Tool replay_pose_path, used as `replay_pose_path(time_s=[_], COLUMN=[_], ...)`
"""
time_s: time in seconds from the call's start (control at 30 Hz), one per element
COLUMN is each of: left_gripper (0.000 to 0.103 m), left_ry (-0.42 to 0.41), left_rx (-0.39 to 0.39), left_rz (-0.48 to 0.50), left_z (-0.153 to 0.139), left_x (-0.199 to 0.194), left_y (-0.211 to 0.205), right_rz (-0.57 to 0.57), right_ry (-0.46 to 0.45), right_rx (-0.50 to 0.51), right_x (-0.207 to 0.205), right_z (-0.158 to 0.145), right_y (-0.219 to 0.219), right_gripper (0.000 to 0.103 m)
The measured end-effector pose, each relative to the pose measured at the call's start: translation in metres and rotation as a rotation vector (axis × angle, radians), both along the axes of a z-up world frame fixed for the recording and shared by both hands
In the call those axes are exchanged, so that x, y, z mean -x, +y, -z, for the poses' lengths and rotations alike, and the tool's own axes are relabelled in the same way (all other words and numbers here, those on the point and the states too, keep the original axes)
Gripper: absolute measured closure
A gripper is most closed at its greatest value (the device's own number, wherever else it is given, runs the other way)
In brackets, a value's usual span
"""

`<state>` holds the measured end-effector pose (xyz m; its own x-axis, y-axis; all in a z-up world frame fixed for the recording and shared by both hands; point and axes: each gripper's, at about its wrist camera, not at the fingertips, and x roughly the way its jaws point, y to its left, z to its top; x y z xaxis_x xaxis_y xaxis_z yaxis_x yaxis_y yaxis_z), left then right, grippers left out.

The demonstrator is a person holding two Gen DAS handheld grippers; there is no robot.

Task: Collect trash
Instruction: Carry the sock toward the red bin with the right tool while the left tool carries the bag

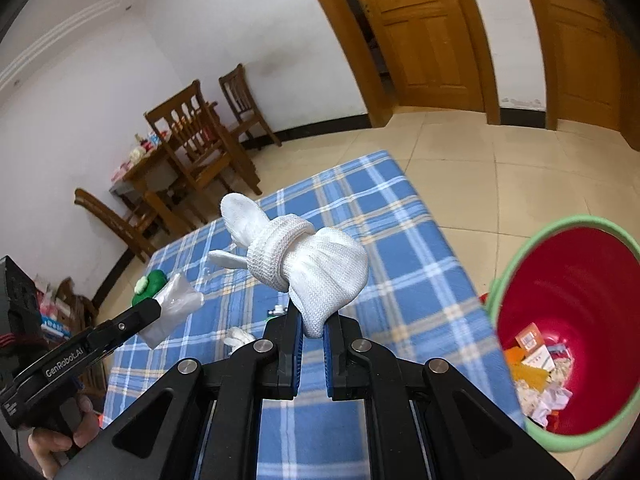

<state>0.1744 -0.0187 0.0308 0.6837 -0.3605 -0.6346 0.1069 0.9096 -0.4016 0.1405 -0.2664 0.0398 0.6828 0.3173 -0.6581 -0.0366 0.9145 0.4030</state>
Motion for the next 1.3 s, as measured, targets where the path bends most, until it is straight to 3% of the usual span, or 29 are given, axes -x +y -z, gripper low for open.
replay_pose_path(time_s=[0.77,1.3], left_gripper=[0.073,0.073], left_ry=[-0.007,0.011], left_rx=[0.008,-0.015], left_rz=[0.19,0.31], left_z=[-0.02,-0.011], left_x=[0.027,0.027], left_y=[-0.08,-0.135], right_rz=[0.236,0.405], right_ry=[-0.025,0.087], right_rx=[-0.038,-0.056], right_x=[0.083,0.098], right_z=[-0.003,0.034], right_y=[-0.104,-0.157], right_gripper=[0.095,0.092])
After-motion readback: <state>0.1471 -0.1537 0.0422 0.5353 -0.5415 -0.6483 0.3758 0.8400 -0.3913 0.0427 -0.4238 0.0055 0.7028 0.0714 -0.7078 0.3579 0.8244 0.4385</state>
